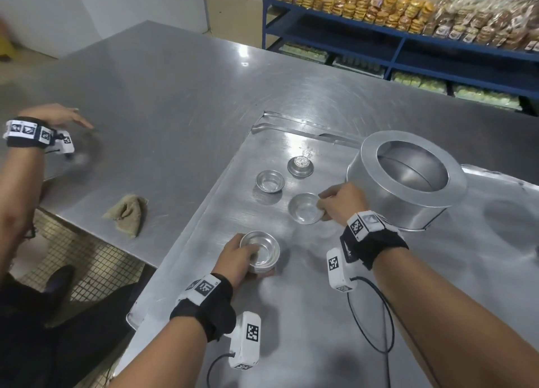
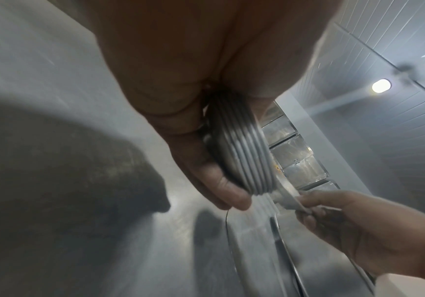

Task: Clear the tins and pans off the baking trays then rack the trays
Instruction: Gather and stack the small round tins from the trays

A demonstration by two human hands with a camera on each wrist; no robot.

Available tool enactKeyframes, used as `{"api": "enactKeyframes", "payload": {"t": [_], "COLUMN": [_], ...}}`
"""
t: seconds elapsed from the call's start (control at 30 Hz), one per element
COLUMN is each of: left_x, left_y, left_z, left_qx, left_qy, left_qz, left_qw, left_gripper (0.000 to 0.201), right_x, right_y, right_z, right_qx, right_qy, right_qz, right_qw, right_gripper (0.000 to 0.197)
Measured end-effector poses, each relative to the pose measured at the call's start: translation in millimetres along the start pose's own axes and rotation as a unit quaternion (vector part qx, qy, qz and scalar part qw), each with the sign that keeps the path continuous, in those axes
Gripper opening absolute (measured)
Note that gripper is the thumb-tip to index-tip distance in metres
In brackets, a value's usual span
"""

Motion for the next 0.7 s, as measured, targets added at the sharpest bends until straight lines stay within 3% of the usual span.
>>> {"api": "enactKeyframes", "payload": {"t": [0.07,0.17,0.3,0.5,0.7], "left_x": [1.9,4.8,13.0,17.2,12.7], "left_y": [2.6,2.8,0.6,-0.2,6.5], "left_z": [3.3,8.3,11.0,15.5,19.4], "left_qx": [-0.003,0.038,0.014,0.013,-0.037], "left_qy": [0.001,0.026,0.026,0.007,-0.008], "left_qz": [-0.003,0.008,0.021,0.032,0.028], "left_qw": [1.0,0.999,0.999,0.999,0.999], "left_gripper": [0.021,0.044,0.067,0.03,0.025], "right_x": [20.2,47.0,74.6,94.8,92.6], "right_y": [-3.1,-9.1,-20.0,-40.7,-59.4], "right_z": [7.2,15.1,21.0,17.1,10.2], "right_qx": [-0.016,-0.033,-0.022,-0.027,0.001], "right_qy": [0.029,0.057,0.083,0.092,0.116], "right_qz": [0.024,0.049,0.085,0.119,0.117], "right_qw": [0.999,0.997,0.993,0.988,0.986], "right_gripper": [0.015,0.017,0.018,0.019,0.026]}}
Point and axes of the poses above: each hand's wrist, its own x-axis away from the middle knuckle, its own y-axis out of the back of the hand, z = x × y, the point moved 1 cm from there along -x, towards the middle knuckle, and after that the axes turned 4 degrees about y, right-handed, at the moved point
